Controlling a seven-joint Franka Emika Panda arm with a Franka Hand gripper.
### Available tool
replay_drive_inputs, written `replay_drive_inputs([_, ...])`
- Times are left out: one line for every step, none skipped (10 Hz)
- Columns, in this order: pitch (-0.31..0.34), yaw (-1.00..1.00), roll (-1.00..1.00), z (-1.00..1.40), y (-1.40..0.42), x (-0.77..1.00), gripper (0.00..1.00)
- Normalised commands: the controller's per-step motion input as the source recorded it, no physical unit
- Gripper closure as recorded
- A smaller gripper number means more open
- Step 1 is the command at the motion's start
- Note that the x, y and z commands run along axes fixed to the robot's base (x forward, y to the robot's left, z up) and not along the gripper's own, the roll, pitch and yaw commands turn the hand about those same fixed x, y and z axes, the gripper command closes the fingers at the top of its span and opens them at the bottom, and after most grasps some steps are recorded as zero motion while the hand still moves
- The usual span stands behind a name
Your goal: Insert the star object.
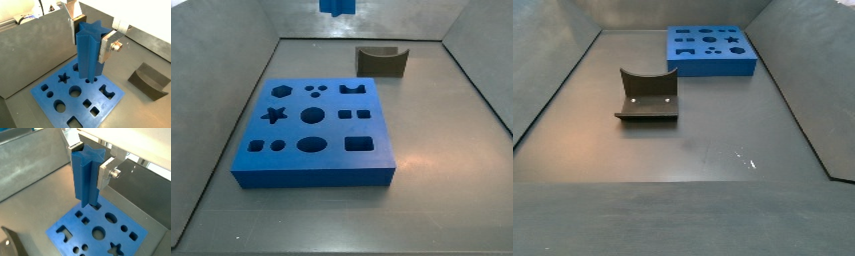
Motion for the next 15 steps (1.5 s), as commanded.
replay_drive_inputs([-0.067,0.38,0.19,-0.91,0.02,-0.26,1.0])
replay_drive_inputs([-0.06,0.35,0.17,-0.87,0.01,-0.29,1.0])
replay_drive_inputs([-0.036,0.24,0.13,-0.83,0.0,-0.39,1.0])
replay_drive_inputs([-0.04,0.15,0.07,-0.8,0.0,-0.46,1.0])
replay_drive_inputs([-0.03,0.11,0.0,-0.77,0.0,-0.33,1.0])
replay_drive_inputs([0.0,0.07,0.0,-0.73,0.0,-0.26,1.0])
replay_drive_inputs([0.0,0.07,0.0,-0.73,0.0,-0.25,1.0])
replay_drive_inputs([0.0,0.03,0.0,-0.75,0.0,-0.16,1.0])
replay_drive_inputs([0.0,0.0,0.0,-0.69,0.0,-0.01,1.0])
replay_drive_inputs([0.0,0.0,0.0,-0.61,0.0,-0.02,1.0])
replay_drive_inputs([0.026,0.0,0.0,-0.45,0.01,0.0,1.0])
replay_drive_inputs([0.051,0.0,0.1,-0.26,0.0,-0.01,1.0])
replay_drive_inputs([0.057,0.0,0.12,-0.25,0.0,0.0,1.0])
replay_drive_inputs([0.053,0.0,0.12,-0.26,0.0,-0.04,1.0])
replay_drive_inputs([0.044,0.0,0.12,-0.2,0.0,-0.15,1.0])
